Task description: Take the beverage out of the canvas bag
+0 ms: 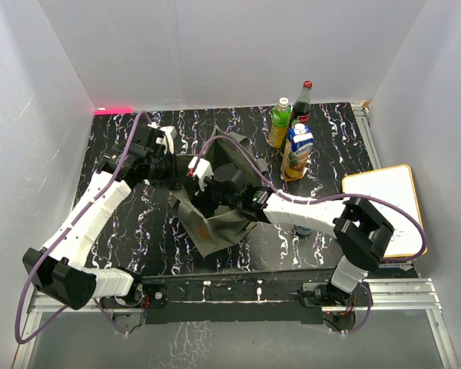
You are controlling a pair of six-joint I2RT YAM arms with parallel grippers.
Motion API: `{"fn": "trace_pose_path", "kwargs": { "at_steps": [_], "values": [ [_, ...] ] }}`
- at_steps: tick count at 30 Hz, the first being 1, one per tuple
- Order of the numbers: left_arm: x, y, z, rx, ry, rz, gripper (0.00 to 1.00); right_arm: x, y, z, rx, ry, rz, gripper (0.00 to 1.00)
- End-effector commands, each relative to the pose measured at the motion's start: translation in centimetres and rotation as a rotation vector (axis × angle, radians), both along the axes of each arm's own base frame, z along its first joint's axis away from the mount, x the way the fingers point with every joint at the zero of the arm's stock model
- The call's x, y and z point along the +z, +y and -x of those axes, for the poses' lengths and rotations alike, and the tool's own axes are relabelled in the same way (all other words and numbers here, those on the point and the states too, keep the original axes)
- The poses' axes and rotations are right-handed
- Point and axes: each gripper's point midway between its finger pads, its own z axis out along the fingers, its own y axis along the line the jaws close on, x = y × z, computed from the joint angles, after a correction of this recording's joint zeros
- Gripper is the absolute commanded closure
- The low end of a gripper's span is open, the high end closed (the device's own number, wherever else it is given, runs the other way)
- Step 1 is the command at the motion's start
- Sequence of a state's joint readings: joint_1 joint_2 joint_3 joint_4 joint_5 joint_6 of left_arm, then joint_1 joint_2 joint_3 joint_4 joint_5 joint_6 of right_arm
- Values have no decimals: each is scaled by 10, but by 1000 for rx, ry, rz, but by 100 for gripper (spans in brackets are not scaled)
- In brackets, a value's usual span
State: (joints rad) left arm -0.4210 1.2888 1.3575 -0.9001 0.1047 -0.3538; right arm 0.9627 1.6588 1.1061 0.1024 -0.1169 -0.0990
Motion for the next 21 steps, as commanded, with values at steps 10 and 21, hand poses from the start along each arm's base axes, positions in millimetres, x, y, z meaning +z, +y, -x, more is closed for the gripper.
{"fn": "trace_pose_path", "kwargs": {
  "at_steps": [10,21],
  "values": [
    [13,-2,-9,80,-21,35,100,205,-21,-47,-350,49,-518,92],
    [19,-5,-23,81,-63,39,100,302,-65,-36,-464,127,-753,92]
  ]
}}
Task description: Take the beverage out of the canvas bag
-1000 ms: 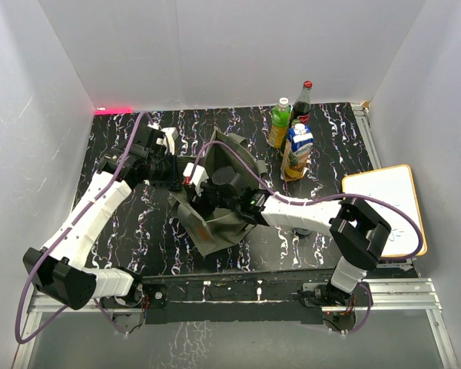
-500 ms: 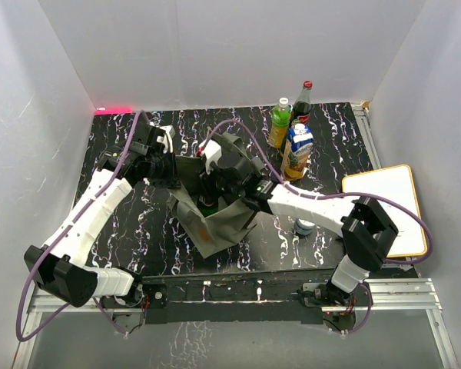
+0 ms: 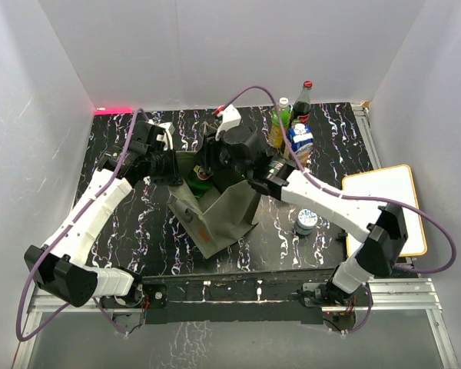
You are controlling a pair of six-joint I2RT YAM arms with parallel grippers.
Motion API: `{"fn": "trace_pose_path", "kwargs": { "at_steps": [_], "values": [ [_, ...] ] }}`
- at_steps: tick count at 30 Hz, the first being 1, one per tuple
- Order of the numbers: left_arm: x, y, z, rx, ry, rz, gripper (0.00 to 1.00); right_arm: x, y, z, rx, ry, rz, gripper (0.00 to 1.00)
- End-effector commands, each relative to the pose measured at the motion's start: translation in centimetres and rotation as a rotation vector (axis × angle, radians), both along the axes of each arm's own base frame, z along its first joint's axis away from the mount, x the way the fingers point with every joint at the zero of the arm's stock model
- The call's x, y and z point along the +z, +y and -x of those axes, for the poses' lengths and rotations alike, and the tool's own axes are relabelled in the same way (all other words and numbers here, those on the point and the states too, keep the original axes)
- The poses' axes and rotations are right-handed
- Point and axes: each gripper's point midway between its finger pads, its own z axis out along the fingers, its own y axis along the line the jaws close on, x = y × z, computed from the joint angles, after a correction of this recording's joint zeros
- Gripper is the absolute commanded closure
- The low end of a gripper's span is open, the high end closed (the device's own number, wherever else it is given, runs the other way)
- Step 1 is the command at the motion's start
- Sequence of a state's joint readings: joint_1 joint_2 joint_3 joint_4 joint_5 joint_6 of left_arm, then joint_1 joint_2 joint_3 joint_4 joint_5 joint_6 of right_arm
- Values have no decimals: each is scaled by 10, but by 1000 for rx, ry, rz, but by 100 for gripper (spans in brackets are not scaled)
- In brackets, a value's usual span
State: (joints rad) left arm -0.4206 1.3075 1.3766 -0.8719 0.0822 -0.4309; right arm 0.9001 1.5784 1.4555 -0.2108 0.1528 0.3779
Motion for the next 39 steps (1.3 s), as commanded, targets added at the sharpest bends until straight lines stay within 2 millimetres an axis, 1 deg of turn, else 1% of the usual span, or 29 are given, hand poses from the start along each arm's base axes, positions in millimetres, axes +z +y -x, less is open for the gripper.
{"fn": "trace_pose_path", "kwargs": {
  "at_steps": [1,8,9,12,14,17,18,20,23,26,30,33,36,38,39],
  "values": [
    [13,0,-11,8,-54,0,100,173,-42,15,-81,-176,-417,92],
    [14,-1,-12,31,-59,14,100,220,-92,22,-184,-136,-526,92],
    [13,0,-11,35,-52,9,100,233,-98,25,-188,-132,-561,92],
    [10,2,-10,42,-38,-4,100,255,-114,37,-193,-137,-602,92],
    [9,4,-8,42,-33,-9,100,264,-128,44,-217,-151,-618,92],
    [9,6,-8,45,-30,-22,100,276,-158,55,-272,-217,-609,92],
    [10,7,-8,46,-29,-26,100,280,-170,60,-296,-242,-599,92],
    [11,10,-8,50,-31,-42,100,278,-192,64,-358,-266,-554,92],
    [14,14,-8,59,-38,-61,100,267,-223,71,-453,-284,-468,92],
    [15,18,-7,65,-40,-77,100,244,-251,76,-539,-279,-362,92],
    [11,17,-4,56,-22,-75,100,214,-275,81,-609,-273,-241,92],
    [9,15,-2,52,-14,-66,100,181,-282,79,-642,-250,-150,92],
    [10,13,-3,47,-10,-58,100,140,-278,71,-658,-213,-64,92],
    [9,12,-4,45,-5,-59,91,121,-272,65,-660,-202,-49,92],
    [10,12,-4,41,-3,-62,88,118,-267,62,-653,-207,-70,92]
  ]
}}
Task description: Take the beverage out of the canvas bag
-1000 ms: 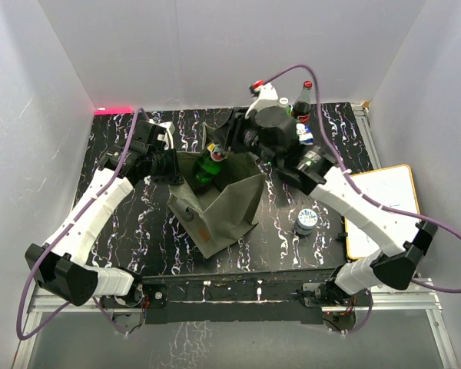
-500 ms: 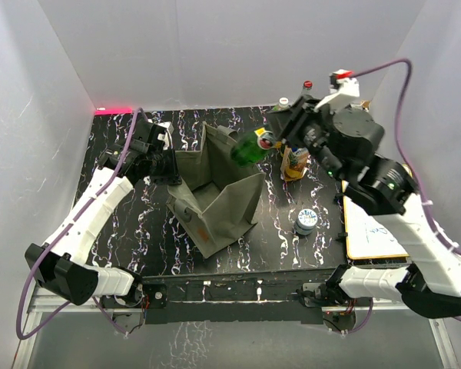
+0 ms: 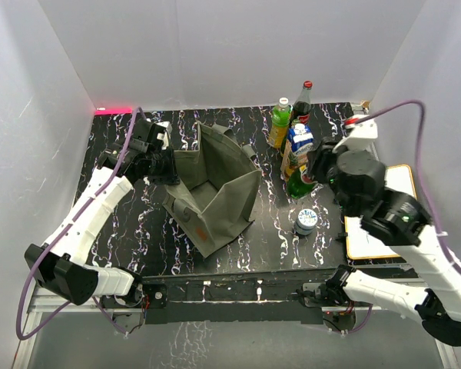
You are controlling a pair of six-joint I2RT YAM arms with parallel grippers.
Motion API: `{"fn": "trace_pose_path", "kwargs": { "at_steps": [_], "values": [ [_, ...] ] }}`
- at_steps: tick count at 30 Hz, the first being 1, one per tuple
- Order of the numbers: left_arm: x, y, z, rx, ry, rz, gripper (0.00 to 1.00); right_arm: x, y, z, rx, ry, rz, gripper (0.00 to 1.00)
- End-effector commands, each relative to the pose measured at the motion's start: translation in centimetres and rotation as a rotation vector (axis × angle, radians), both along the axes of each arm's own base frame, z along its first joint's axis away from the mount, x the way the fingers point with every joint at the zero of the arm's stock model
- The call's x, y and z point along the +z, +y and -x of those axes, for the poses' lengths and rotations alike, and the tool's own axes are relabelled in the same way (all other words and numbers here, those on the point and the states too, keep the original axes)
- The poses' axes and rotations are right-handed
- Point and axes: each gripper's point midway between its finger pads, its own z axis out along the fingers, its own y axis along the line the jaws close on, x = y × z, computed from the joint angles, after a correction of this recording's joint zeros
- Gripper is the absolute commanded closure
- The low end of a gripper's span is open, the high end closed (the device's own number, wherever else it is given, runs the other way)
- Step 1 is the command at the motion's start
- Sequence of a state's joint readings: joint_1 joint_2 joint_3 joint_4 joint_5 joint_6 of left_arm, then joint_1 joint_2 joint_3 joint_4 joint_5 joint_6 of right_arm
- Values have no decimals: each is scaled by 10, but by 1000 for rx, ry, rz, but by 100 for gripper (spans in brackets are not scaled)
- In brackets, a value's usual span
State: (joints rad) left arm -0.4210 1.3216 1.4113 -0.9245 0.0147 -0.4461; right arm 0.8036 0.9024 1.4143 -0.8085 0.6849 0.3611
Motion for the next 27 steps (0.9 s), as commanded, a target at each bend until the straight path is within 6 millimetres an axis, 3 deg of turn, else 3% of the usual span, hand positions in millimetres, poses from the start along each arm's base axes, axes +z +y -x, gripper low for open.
{"fn": "trace_pose_path", "kwargs": {
  "at_steps": [1,3,5,9,14,18,27],
  "values": [
    [8,1,-3,-11,-10,-11,85,15,17,-20,-26,-126,-142,92],
    [9,1,-2,-12,-7,-15,83,13,28,-28,-13,-161,-175,92],
    [11,2,-1,-12,-13,-15,74,7,35,-37,-19,-172,-163,92],
    [18,2,0,-6,-29,-2,47,-23,44,-61,-47,-142,-71,92],
    [31,5,3,9,-56,8,24,-59,44,-93,-36,-139,-12,92],
    [44,9,8,21,-80,16,15,-77,39,-107,-28,-179,78,92],
    [70,16,17,55,-127,37,3,-122,9,-125,-60,-157,164,92]
  ]
}}
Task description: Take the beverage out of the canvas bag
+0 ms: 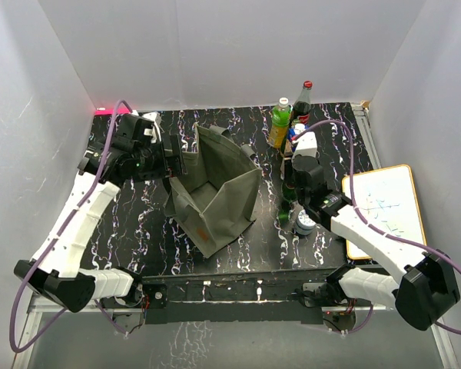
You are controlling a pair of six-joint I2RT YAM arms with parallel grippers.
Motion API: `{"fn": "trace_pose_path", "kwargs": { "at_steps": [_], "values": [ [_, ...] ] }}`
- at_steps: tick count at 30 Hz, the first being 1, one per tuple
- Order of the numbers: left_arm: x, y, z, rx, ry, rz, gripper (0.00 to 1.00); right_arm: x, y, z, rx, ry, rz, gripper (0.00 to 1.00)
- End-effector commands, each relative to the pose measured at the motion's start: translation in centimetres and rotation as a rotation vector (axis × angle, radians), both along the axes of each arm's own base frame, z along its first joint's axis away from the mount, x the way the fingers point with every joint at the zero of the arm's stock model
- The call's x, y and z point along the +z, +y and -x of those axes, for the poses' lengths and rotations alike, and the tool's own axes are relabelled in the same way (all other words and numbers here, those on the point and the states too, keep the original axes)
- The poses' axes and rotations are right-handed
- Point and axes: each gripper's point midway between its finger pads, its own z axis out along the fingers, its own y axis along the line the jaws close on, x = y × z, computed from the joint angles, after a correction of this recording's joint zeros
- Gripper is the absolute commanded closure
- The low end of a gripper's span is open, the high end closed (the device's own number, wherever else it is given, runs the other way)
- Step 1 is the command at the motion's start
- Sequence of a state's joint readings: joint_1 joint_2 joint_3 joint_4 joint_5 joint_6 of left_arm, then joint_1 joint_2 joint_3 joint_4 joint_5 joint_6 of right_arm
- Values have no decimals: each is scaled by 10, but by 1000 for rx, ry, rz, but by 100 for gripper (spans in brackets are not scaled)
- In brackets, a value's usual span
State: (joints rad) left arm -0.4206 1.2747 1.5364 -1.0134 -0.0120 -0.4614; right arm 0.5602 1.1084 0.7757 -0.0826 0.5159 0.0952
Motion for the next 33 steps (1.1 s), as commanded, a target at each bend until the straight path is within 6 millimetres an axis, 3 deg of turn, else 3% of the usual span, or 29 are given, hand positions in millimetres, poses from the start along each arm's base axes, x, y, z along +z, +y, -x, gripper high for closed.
{"fn": "trace_pose_path", "kwargs": {
  "at_steps": [1,9,14,15,18,22,26,29,33],
  "values": [
    [27,8,9,28,-53,15,3,68,-4,-25,-20,-259,-119,92],
    [56,8,4,15,-115,22,3,33,-14,-22,-48,-208,-119,92],
    [63,7,5,3,-131,29,3,10,-20,-15,-67,-160,-106,91],
    [63,7,5,2,-132,30,3,5,-21,-14,-68,-149,-100,85],
    [65,7,6,1,-141,36,3,-7,-24,-9,-71,-106,-75,52],
    [68,5,4,-3,-157,48,3,-3,-24,-1,-53,-72,-75,21],
    [68,2,1,-11,-163,55,3,7,-23,16,-22,-16,-97,3],
    [67,0,-1,-14,-168,58,3,21,-25,32,-15,23,-133,2],
    [69,-2,-6,-15,-185,71,3,56,-32,55,-41,39,-209,2]
  ]
}}
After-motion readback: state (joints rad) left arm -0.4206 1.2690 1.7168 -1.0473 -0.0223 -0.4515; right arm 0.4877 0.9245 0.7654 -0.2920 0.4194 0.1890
